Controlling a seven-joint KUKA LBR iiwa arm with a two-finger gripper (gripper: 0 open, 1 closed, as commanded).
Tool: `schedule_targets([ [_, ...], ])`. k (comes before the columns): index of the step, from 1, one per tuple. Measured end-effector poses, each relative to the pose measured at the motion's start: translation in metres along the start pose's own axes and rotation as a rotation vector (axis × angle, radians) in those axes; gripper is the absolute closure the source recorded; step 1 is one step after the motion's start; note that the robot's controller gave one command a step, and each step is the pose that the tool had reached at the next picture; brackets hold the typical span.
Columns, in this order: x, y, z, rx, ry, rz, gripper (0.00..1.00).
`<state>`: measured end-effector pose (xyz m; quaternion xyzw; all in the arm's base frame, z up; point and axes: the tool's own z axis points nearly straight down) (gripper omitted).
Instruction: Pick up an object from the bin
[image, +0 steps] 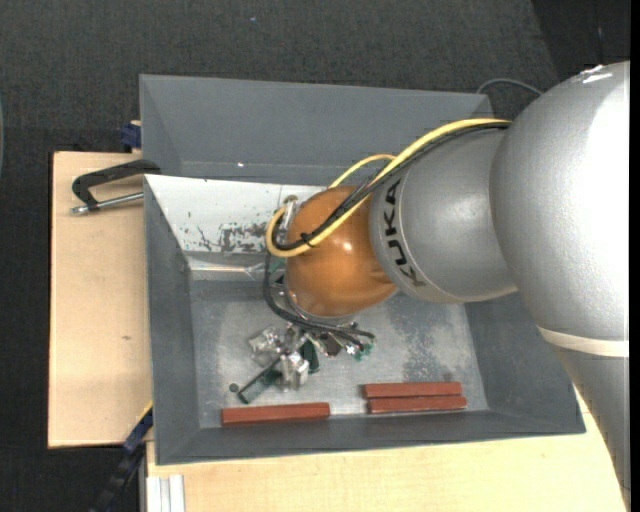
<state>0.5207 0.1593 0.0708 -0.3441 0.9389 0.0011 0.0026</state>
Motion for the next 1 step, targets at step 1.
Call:
schedule_targets([
  [1, 0.0023, -0.0136, -0.1521, 0.003, -0.003, 0.069, 1.00],
])
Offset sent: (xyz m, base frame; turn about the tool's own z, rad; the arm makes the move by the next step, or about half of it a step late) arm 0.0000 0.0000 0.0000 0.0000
